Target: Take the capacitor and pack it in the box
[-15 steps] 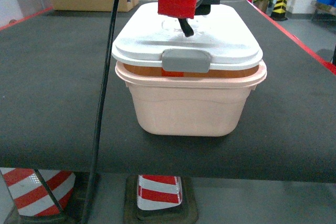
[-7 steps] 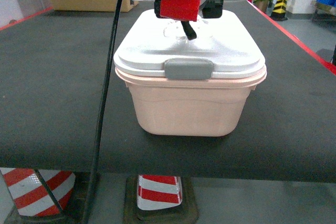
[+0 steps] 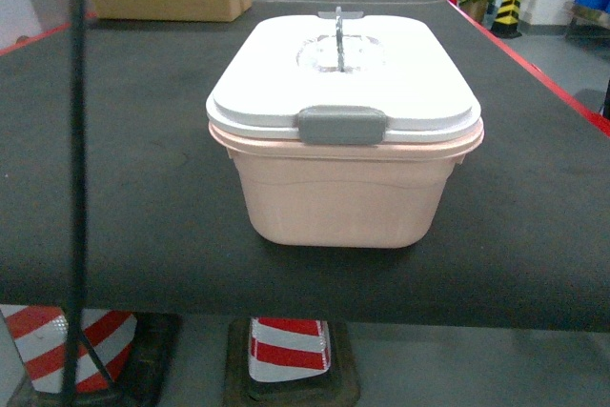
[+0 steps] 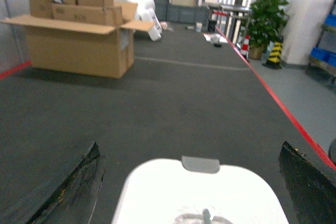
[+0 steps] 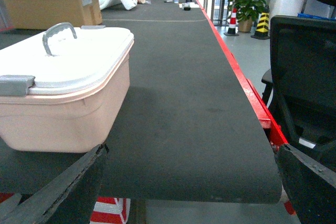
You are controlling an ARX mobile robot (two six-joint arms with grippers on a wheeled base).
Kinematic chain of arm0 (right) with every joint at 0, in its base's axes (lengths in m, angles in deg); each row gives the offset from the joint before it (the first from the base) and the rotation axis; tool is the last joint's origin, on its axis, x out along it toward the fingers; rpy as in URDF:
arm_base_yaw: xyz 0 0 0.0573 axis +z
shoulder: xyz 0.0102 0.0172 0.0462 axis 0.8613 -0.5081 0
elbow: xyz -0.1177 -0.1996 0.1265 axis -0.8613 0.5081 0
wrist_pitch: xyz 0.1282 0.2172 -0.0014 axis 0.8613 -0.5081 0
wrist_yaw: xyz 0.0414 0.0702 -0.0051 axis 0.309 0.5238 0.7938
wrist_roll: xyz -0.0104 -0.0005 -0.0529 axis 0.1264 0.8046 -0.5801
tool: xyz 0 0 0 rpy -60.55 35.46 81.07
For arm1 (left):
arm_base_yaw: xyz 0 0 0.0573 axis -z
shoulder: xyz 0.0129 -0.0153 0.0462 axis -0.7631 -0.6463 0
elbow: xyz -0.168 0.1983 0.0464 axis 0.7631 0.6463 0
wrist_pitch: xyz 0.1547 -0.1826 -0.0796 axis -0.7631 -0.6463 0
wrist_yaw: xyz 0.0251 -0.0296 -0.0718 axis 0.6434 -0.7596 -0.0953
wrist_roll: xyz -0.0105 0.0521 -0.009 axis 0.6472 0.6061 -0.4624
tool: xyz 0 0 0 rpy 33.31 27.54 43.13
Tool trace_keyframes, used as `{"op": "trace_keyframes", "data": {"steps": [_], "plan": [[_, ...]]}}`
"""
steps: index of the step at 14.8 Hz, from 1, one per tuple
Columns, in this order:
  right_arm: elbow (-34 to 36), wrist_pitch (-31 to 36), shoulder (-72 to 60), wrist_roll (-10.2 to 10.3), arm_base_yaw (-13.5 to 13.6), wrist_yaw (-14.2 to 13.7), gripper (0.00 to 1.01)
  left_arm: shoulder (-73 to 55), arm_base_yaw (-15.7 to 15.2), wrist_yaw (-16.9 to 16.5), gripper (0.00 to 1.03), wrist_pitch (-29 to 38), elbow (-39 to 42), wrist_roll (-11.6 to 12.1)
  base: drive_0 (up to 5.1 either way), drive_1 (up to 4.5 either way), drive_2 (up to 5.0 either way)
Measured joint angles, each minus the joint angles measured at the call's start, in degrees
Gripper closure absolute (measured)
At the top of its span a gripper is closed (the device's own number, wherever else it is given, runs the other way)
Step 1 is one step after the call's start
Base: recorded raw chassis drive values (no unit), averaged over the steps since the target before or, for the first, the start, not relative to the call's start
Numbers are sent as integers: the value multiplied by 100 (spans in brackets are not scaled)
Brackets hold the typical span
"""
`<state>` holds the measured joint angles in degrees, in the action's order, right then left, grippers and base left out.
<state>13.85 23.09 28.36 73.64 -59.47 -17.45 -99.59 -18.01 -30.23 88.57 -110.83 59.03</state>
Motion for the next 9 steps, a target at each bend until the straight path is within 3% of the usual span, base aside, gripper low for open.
{"op": "trace_keyframes", "data": {"steps": [2, 4, 5, 6, 9], "plan": [[0, -2, 0, 0, 0, 0, 3, 774, -76, 175, 5, 562, 925, 398, 0, 0, 0], [0, -2, 0, 0, 0, -2, 3, 2221, -83, 503, 5, 1143, 2588, 901, 0, 0, 0], [0, -2, 0, 0, 0, 0, 3, 2286, -83, 505, 5, 1143, 2649, 907, 0, 0, 0], [0, 0, 0, 0, 0, -4, 3, 3615, -730, -782, 39, 256, 4260, 557, 0, 0, 0], [0, 0, 0, 0, 0, 0, 3, 4813, -1488, -1504, 82, 879, 6078, 422, 0, 0, 0]]}}
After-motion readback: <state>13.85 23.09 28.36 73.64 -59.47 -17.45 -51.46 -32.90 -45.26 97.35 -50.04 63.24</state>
